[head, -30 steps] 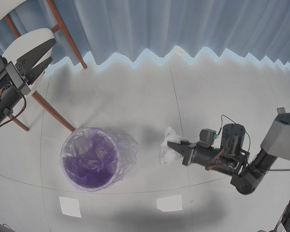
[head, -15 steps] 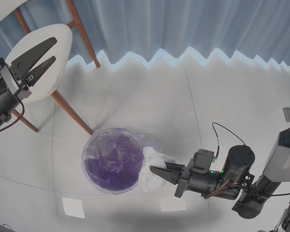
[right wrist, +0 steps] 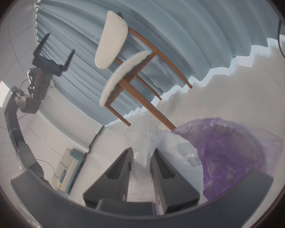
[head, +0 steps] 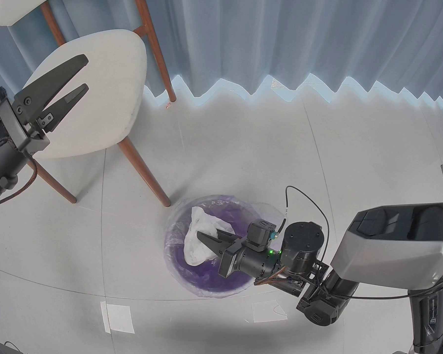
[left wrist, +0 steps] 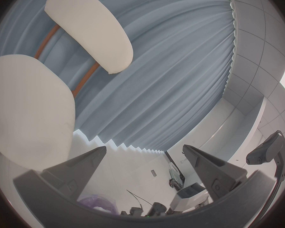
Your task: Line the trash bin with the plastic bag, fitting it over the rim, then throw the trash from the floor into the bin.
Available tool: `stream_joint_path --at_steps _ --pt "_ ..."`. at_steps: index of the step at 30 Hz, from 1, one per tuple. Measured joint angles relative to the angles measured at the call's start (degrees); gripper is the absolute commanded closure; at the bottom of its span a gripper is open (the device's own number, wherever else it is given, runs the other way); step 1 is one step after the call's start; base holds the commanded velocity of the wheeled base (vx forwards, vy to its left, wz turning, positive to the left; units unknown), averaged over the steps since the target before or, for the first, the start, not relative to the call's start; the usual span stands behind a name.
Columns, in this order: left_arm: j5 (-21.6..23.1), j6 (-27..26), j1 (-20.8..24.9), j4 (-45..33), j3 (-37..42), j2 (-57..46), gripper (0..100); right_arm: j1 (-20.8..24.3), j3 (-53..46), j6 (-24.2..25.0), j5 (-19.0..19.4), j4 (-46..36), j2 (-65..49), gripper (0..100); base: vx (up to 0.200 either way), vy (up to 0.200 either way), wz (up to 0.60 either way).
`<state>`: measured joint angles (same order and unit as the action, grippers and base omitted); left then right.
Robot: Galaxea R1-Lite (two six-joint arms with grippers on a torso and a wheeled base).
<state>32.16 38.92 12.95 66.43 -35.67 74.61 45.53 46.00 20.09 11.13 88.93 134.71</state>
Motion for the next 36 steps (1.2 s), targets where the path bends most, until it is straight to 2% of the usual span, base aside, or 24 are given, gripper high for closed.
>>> stream_joint_path --at_steps 6,15,24,34,35,36 --pt "0.0 0.0 0.1 0.2 0.0 0.0 0 -3.2 -0.9 -0.6 -0.2 0.0 3.2 100 0.000 0.000 0.00" --pt "0.0 -0.3 0.6 0.2 0.1 0.0 0 -5.9 -4.4 -1.1 0.0 0.1 2.1 100 0.000 0.000 0.00" --pt "0.0 -0.4 0.8 0.2 0.2 0.0 0 -6.5 -6.0 -4.1 0.0 0.0 2.3 100 0.000 0.000 0.00" --pt "0.0 -0.8 0.8 0.2 0.2 0.0 0 -6.7 -5.1 -4.3 -0.1 0.0 4.1 100 0.000 0.000 0.00" --pt "0.0 -1.0 0.8 0.2 0.2 0.0 0 -6.7 -5.1 -4.3 -0.2 0.0 4.2 0 0.000 0.000 0.00" --pt "0.0 -1.2 0.8 0.2 0.2 0.0 0 -6.7 -5.1 -4.3 -0.2 0.0 4.3 0 0.000 0.000 0.00"
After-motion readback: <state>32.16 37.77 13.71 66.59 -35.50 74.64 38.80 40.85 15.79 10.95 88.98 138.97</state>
